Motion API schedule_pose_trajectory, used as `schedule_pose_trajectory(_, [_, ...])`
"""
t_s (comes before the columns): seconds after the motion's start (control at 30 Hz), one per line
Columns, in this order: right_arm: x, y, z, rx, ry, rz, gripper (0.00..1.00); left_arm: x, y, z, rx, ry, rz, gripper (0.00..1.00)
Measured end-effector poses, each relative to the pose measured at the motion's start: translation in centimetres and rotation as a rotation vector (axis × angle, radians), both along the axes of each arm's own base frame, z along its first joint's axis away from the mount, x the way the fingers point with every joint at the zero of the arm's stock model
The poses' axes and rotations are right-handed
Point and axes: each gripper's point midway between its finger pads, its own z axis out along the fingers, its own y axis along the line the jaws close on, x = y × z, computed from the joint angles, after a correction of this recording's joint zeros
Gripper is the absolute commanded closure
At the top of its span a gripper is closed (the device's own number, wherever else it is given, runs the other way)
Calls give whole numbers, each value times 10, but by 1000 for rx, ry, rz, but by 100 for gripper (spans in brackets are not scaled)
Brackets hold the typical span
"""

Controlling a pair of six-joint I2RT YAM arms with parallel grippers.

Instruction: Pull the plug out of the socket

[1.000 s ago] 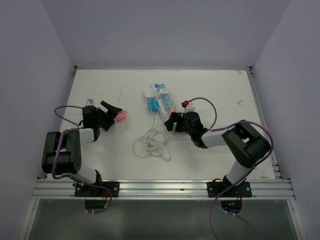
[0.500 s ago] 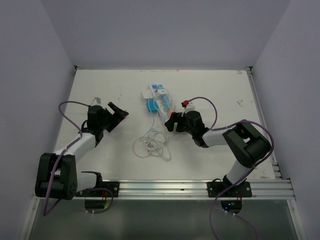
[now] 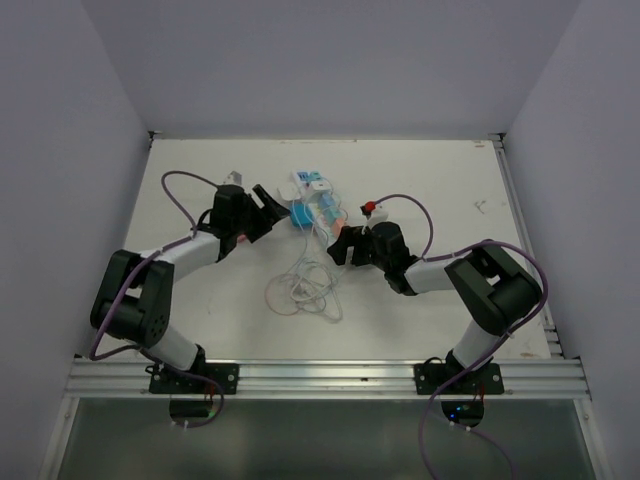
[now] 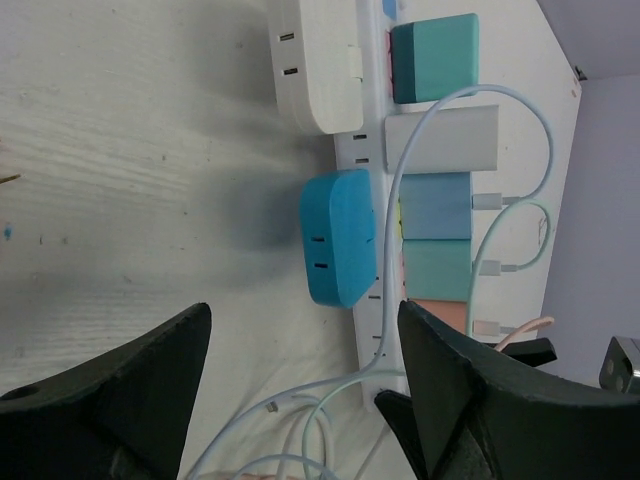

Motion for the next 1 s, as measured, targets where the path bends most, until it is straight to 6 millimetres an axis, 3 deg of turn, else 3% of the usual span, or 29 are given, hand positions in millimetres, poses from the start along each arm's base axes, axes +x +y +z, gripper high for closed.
schedule_pose_trajectory(0.17, [-1,1,0,3,1,6,100,11,-15,-17,-4,44,-14,26])
schedule_pose_trajectory(0.4, [-2,3,0,8,4,17,100,18,-20,-41,-14,98,-4,34])
schedule_pose_trajectory(0.77, [-2,4,0,12,1,21,100,26,-39,-42,-71,73,-38,44])
schedule_pose_trajectory(1.0, [-2,4,0,13,1,21,100,29,-48,-37,-117,54,-49,62])
